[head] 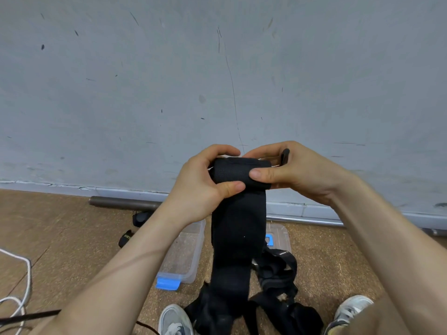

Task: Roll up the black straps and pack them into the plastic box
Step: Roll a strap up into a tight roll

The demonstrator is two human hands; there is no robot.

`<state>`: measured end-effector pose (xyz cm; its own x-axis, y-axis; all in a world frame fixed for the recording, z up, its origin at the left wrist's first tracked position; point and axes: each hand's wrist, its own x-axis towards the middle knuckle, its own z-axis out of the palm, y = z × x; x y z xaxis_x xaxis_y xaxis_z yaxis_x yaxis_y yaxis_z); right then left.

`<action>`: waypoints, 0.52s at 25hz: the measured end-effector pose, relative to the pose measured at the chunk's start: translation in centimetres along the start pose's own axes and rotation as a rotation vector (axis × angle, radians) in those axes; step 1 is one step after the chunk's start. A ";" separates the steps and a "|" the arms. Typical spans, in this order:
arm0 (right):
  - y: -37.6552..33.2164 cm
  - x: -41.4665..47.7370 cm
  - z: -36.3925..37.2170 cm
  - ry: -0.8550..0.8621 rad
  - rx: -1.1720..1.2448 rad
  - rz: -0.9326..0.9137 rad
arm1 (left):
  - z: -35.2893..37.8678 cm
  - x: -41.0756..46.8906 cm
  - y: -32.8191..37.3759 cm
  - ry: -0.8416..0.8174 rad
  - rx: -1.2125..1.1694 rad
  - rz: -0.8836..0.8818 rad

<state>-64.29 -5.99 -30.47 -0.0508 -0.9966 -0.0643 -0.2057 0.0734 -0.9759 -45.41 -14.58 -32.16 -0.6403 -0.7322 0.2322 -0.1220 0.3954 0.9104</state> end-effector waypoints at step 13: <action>-0.3 0.0 0.5 0.033 -0.117 -0.125 | -0.7 0.4 0.4 -0.007 -0.092 0.003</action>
<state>-63.79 -6.04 -30.28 -0.0490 -0.9967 0.0644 -0.3244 -0.0451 -0.9448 -45.17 -15.09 -31.49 -0.6457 -0.7273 0.2327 -0.0504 0.3447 0.9374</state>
